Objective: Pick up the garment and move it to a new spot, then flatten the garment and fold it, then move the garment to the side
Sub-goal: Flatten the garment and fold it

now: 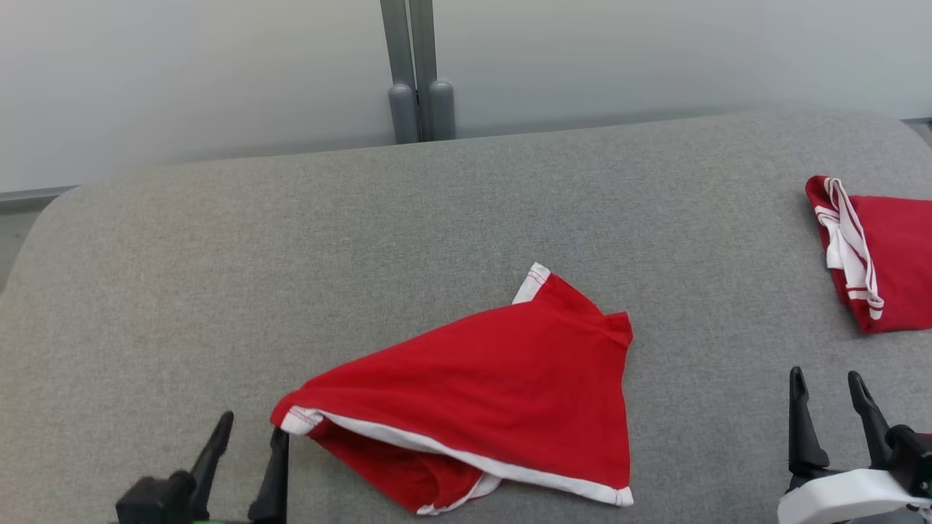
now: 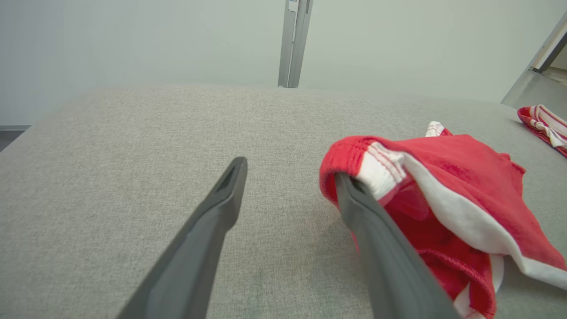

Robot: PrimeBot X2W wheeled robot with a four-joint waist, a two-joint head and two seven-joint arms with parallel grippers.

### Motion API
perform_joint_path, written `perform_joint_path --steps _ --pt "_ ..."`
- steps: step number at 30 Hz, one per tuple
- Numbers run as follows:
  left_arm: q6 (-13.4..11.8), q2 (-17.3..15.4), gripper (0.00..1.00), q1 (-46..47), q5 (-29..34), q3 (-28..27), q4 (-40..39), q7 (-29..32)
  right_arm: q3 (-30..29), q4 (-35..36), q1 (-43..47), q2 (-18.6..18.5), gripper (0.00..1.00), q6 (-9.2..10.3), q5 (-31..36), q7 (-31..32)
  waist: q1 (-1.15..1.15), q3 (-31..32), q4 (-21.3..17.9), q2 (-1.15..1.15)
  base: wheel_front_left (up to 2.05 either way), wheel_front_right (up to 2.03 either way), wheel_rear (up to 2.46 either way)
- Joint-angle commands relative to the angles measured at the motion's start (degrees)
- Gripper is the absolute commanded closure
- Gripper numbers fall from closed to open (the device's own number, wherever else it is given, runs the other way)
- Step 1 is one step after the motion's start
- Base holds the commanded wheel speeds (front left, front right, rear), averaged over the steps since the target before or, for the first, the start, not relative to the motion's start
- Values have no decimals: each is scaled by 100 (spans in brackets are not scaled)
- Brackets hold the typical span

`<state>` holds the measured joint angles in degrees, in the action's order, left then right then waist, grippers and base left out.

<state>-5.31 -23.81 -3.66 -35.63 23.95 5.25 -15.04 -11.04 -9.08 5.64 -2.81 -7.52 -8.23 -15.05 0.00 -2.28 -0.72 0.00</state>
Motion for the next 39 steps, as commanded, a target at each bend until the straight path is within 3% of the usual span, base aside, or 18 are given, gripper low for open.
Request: perform_joint_path --steps 1,7,12,17,21,25,32,39 --pt "71 157 0 -261 118 -131 -19 -16 -56 21 86 -19 0 5 43 -17 0 86 6 0 0 0 0" --pt "342 665 0 -865 522 -491 382 -16 -127 17 160 -16 0 5 107 -17 0 196 74 0 0 0 0" --pt "514 811 0 -932 840 -862 689 -16 -89 9 190 -16 0 6 111 -17 0 240 148 0 0 0 0" --pt "455 1314 0 -1005 1430 -1891 -87 -16 -74 125 202 -18 0 5 121 -17 0 285 236 0 0 0 0" --pt "742 1777 0 -982 1792 -2433 -587 -17 -48 339 184 -17 0 5 151 -17 0 272 281 0 0 0 0" --pt "927 2029 0 -790 2039 -2698 -682 -17 43 479 162 -18 0 6 173 -17 0 217 291 0 0 0 0" --pt "932 2089 0 -706 1765 -2643 -522 -17 335 518 217 -19 0 6 102 -17 0 112 133 0 0 0 0" --pt "978 2089 0 -840 1912 -2552 -243 -17 643 359 251 -17 0 5 245 -17 0 114 20 0 0 0 0"
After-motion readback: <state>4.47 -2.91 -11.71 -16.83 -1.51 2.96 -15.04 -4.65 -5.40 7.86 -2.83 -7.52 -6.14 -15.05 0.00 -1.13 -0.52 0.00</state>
